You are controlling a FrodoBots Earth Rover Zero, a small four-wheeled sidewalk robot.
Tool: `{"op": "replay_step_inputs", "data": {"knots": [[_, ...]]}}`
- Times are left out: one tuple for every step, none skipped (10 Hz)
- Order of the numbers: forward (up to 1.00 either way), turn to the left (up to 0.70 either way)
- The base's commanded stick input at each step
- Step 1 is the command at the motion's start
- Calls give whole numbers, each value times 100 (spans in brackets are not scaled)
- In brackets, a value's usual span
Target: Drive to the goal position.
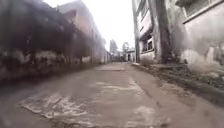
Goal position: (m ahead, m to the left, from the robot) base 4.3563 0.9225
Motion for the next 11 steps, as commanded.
{"op": "replay_step_inputs", "data": {"knots": [[50, 1], [50, 1], [50, 1], [50, 1], [50, 1], [50, 1], [50, 1], [50, 1], [50, 1], [50, 1], [50, 1]]}}
